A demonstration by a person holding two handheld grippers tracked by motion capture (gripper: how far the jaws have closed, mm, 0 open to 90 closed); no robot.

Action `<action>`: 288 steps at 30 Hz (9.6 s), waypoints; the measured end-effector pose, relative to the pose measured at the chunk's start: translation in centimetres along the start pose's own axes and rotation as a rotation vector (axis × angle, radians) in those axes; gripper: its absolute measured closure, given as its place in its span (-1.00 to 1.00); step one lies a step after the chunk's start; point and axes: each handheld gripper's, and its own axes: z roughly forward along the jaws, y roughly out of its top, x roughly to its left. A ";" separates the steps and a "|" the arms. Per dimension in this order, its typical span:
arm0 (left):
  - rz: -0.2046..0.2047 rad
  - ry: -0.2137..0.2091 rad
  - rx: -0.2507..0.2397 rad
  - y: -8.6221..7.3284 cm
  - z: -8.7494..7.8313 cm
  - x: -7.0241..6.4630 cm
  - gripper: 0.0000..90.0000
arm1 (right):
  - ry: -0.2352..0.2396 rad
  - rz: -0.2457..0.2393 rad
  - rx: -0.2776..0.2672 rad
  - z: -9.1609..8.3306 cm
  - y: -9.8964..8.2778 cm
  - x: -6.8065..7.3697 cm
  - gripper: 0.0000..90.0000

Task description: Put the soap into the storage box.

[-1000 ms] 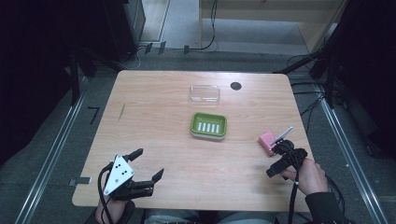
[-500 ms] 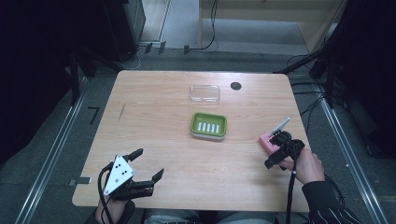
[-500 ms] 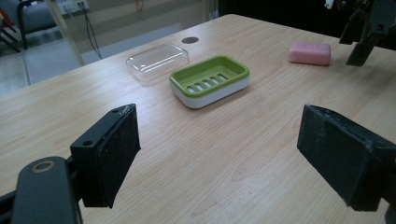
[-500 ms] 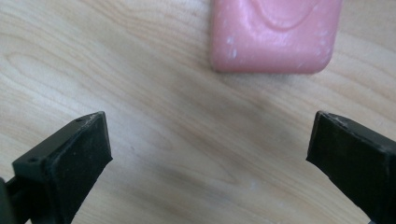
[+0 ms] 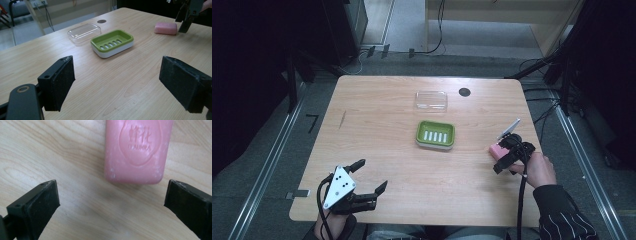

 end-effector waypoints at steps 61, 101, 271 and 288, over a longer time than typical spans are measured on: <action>0.002 0.001 0.001 0.0 0.0 0.0 -0.69 | 0.018 -0.029 0.038 2.3 4.5 -1.8 -0.35; 0.000 0.001 -0.001 0.0 -0.1 0.1 -0.69 | -0.009 -0.046 0.040 1.5 4.2 -1.3 -0.15; -0.041 0.105 0.025 -1.4 -3.3 0.1 -0.69 | 0.017 -0.393 -0.334 -3.3 12.8 8.5 -0.14; -0.046 0.119 0.026 -1.5 -3.8 0.1 -0.69 | 0.027 -0.427 -0.336 -2.8 14.2 10.0 -0.14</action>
